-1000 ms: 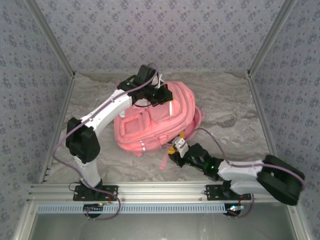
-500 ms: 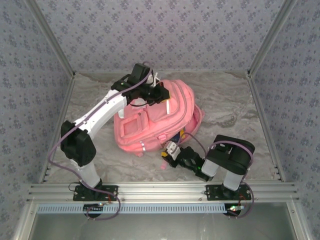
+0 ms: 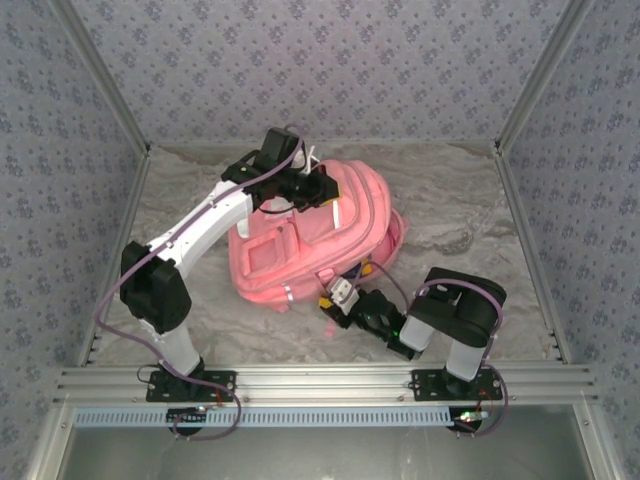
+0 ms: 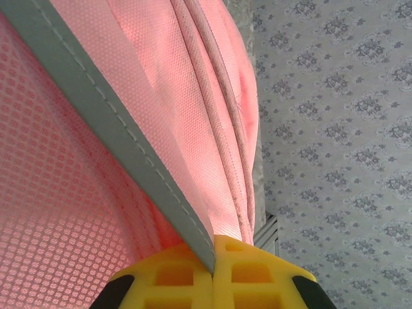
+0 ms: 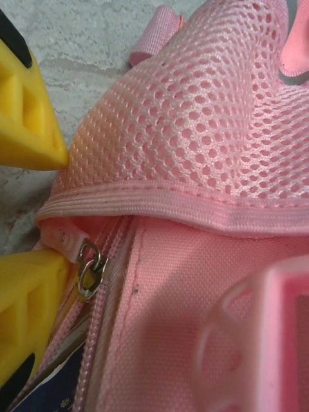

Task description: Pack the student bag

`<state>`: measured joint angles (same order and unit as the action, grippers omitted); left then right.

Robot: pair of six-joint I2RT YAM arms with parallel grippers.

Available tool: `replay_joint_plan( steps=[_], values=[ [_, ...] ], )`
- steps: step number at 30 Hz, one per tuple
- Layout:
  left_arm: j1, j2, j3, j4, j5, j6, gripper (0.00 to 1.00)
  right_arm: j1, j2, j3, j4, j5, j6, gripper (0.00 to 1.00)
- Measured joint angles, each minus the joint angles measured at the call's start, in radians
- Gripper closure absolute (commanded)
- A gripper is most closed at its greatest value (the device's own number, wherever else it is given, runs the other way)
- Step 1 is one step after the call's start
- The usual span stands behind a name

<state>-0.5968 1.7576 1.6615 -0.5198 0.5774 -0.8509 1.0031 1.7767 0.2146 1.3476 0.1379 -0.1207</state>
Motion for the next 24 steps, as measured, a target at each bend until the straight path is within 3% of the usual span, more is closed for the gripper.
replay_joint_plan(
  steps=[7,12,19,20,21,24],
  values=[
    [0.001,0.000,-0.015,0.016,0.011,0.000,1.00,-0.013,0.000,0.008,0.002,-0.010,0.000,0.63],
    [-0.013,0.000,-0.043,0.039,0.011,0.000,1.00,-0.019,0.000,0.031,-0.010,-0.021,0.001,0.71],
    [-0.051,0.000,-0.065,0.054,0.000,0.000,1.00,-0.043,0.000,0.040,-0.013,-0.033,0.035,1.00],
    [-0.056,0.000,-0.070,0.057,-0.005,0.000,1.00,-0.044,0.000,0.041,-0.013,-0.037,0.046,1.00],
    [-0.059,0.000,-0.076,0.061,-0.007,0.001,0.98,-0.045,0.000,0.042,-0.013,-0.039,0.046,1.00],
    [-0.063,-0.002,-0.102,0.069,-0.019,0.016,0.63,-0.045,0.008,0.047,-0.012,-0.041,0.062,1.00]
  ],
)
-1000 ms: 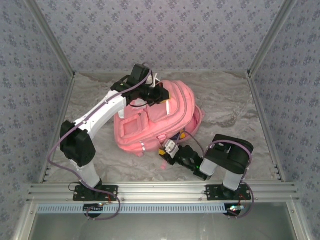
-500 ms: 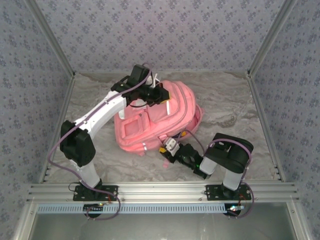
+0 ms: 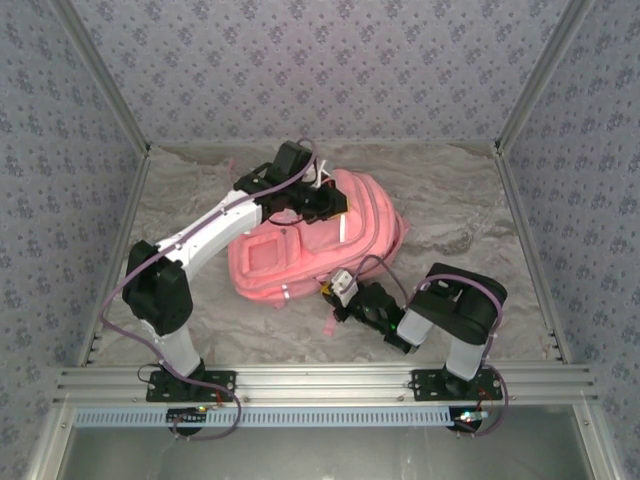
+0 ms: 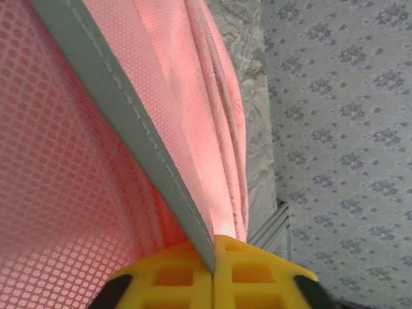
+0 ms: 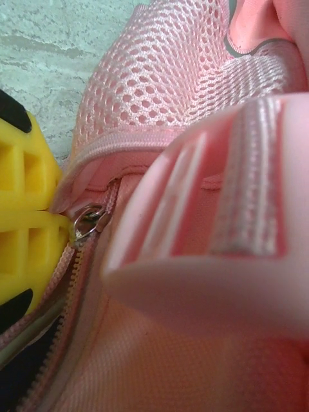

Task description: Pack the student bag

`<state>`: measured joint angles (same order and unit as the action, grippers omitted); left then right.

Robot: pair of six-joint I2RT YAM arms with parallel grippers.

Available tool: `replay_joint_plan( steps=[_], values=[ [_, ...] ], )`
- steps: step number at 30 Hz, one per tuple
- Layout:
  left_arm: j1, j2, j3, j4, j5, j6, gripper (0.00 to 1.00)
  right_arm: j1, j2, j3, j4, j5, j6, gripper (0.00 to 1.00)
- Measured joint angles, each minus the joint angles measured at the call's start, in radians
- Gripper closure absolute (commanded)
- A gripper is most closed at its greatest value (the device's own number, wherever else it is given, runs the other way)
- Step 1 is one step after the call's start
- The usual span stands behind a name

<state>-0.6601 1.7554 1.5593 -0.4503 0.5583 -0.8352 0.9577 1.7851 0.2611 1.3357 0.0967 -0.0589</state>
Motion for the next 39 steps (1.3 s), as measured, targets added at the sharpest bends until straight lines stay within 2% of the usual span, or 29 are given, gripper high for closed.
replay_joint_plan(
  steps=[2,5,9,13,19,22,25,32,36,39],
  values=[
    [-0.006,-0.025,-0.038,-0.008,-0.015,0.013,0.51,0.000,0.001,0.000,0.000,0.001,0.022,1.00],
    [-0.013,-0.134,-0.142,-0.030,-0.055,0.032,0.42,0.000,0.001,0.000,-0.001,0.006,0.056,1.00],
    [-0.014,-0.364,-0.301,-0.055,-0.122,0.031,0.33,0.012,0.001,0.000,0.000,0.024,0.098,1.00],
    [-0.019,-0.623,-0.512,-0.046,-0.197,-0.055,0.31,0.031,0.001,0.000,0.000,0.055,0.149,1.00],
    [-0.063,-0.964,-0.899,-0.048,-0.321,-0.325,0.38,0.042,0.008,0.019,-0.004,0.090,0.257,1.00],
    [-0.067,-1.098,-1.031,-0.050,-0.400,-0.414,0.35,0.050,0.022,0.048,-0.012,0.095,0.298,1.00],
    [-0.066,-1.142,-1.088,-0.014,-0.467,-0.453,0.34,0.062,0.033,0.077,-0.019,0.095,0.326,1.00],
    [-0.021,-1.040,-1.133,0.140,-0.523,-0.504,0.33,0.079,0.035,0.087,-0.023,0.095,0.351,1.00],
    [0.013,-1.004,-1.145,0.201,-0.522,-0.524,0.40,0.086,0.037,0.087,-0.023,0.094,0.357,1.00],
    [0.021,-0.977,-1.161,0.239,-0.521,-0.539,0.49,0.090,0.037,0.087,-0.023,0.095,0.359,1.00]
  ],
)
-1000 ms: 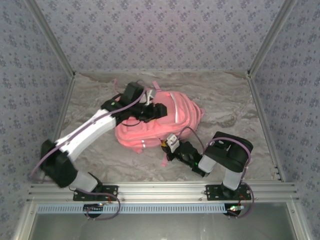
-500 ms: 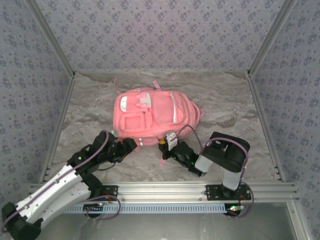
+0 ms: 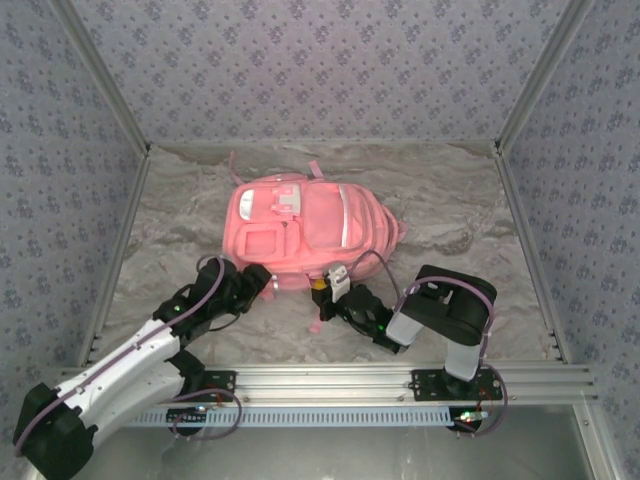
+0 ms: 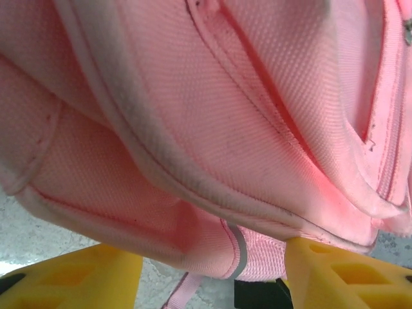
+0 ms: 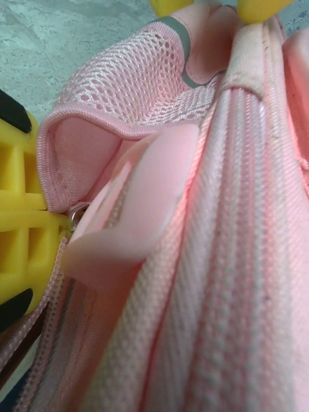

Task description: Pack the student bag

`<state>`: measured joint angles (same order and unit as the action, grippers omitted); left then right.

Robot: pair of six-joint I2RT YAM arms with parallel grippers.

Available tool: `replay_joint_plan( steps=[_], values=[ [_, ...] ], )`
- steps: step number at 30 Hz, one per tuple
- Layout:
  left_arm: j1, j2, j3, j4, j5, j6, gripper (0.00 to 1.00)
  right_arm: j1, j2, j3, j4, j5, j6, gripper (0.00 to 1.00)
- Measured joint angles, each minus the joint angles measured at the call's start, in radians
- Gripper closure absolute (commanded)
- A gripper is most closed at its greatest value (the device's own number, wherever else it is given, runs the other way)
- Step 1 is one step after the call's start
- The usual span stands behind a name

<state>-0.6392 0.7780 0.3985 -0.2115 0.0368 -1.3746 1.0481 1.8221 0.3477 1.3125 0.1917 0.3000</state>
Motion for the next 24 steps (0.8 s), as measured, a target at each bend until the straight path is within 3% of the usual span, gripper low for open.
replay_joint_plan(
  steps=[4,8,11,13,24],
  values=[
    [0.012,0.032,-0.013,0.032,0.002,-0.008,0.70,0.005,0.005,0.003,0.000,-0.001,-0.001,1.00],
    [0.042,0.048,-0.016,0.031,0.000,0.002,1.00,0.010,0.019,0.014,0.002,-0.022,-0.029,1.00],
    [0.082,0.049,-0.016,0.025,0.015,0.031,1.00,0.014,0.037,0.018,0.016,-0.054,-0.085,0.83],
    [0.108,0.048,-0.014,0.013,0.026,0.051,1.00,0.022,0.047,0.016,0.027,-0.084,-0.129,0.80],
    [0.188,0.077,0.042,-0.063,0.098,0.179,1.00,0.033,0.060,-0.008,0.054,-0.128,-0.277,0.88]
  ],
)
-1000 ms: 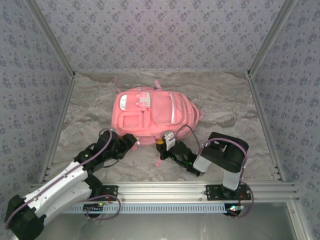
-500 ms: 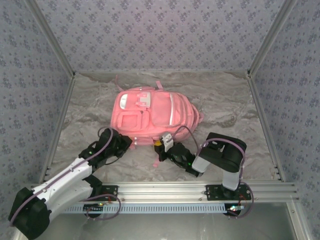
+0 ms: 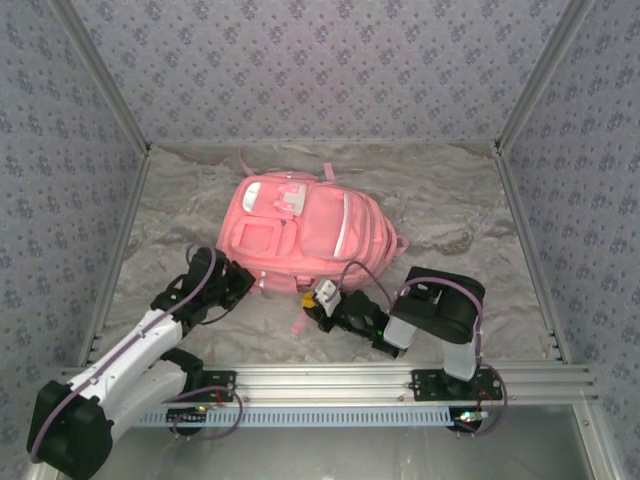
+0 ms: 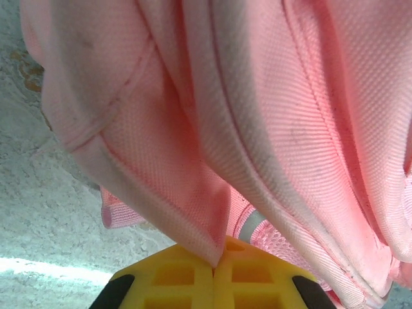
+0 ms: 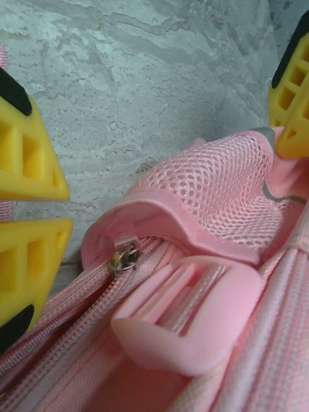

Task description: Pack the student bag

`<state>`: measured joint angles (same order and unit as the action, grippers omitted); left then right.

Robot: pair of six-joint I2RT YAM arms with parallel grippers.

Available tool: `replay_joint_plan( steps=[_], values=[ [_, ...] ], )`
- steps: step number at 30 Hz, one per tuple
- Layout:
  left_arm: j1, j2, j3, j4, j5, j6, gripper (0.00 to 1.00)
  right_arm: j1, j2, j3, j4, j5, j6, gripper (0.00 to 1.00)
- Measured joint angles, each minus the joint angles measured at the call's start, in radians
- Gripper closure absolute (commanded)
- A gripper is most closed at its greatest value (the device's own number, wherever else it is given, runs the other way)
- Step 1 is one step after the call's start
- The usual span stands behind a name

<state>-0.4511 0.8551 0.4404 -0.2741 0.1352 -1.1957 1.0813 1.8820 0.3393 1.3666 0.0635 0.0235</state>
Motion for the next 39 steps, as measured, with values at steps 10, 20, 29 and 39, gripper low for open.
replay_joint_plan(
  steps=[10,20,29,39],
  values=[
    [0.000,0.030,0.015,-0.012,0.011,0.047,1.00,-0.002,0.023,0.018,0.006,0.103,-0.013,0.94],
    [-0.012,0.054,0.016,0.010,0.014,0.043,1.00,0.003,0.053,0.051,0.007,0.193,0.021,0.79],
    [-0.019,0.070,0.016,0.030,0.014,0.043,1.00,0.003,0.054,0.057,0.006,0.214,0.060,0.70],
    [-0.028,0.090,0.015,0.055,0.008,0.040,1.00,0.002,0.072,0.100,-0.002,0.249,0.135,0.80]
  ],
)
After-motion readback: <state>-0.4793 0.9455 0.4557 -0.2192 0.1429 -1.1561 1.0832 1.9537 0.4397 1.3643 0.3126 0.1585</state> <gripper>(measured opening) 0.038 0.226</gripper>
